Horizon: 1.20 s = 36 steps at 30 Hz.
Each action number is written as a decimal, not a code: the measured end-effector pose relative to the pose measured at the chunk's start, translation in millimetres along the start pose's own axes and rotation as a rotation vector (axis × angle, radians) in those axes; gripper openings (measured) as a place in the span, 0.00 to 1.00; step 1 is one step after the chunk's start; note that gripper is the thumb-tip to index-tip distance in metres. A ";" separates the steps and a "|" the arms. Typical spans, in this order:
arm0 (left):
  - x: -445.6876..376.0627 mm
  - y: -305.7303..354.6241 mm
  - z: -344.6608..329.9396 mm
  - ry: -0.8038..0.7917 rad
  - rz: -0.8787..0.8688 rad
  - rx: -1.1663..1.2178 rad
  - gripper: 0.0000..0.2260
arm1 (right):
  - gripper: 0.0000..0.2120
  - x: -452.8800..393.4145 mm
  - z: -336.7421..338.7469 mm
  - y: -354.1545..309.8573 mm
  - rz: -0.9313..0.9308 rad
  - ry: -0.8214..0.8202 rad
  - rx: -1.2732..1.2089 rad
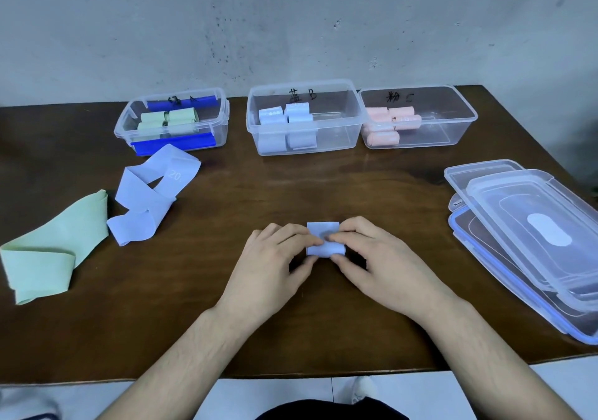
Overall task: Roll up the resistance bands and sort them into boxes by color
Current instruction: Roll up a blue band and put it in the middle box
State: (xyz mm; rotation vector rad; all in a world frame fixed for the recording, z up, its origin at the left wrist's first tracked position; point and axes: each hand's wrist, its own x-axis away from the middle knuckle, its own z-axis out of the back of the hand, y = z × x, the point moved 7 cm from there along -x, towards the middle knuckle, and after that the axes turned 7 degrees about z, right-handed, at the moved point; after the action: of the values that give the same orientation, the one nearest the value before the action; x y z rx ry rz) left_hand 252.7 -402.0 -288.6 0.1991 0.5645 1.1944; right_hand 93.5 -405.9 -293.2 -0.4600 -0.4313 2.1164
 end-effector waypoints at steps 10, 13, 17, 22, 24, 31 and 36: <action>-9.3 -4.5 -4.6 -0.119 0.043 -0.041 0.16 | 0.14 -9.8 5.3 4.6 -0.012 0.022 0.024; -12.8 -3.8 -6.0 -0.117 0.059 -0.018 0.16 | 0.13 -11.8 7.4 6.2 -0.020 0.030 0.001; -6.7 -2.3 -2.3 -0.094 0.061 0.008 0.16 | 0.13 -7.7 9.4 0.3 -0.003 0.001 0.025; 15.7 6.8 3.5 -0.138 0.006 0.008 0.12 | 0.13 13.3 9.5 -11.4 -0.003 -0.059 0.006; 22.1 8.3 4.7 -0.129 -0.001 -0.019 0.11 | 0.13 18.8 7.9 -15.0 -0.012 -0.075 -0.003; 19.0 6.9 3.2 -0.143 0.030 -0.038 0.12 | 0.18 21.3 7.3 -14.5 -0.013 -0.038 0.073; 16.1 8.2 0.8 -0.174 0.048 -0.019 0.12 | 0.17 24.2 4.6 -17.7 -0.006 0.023 0.077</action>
State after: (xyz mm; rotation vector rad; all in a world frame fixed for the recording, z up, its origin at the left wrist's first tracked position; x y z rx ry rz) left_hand 250.4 -384.0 -289.3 0.2983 0.3980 1.2150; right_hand 91.1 -376.9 -284.8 -0.4372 -0.3366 2.1124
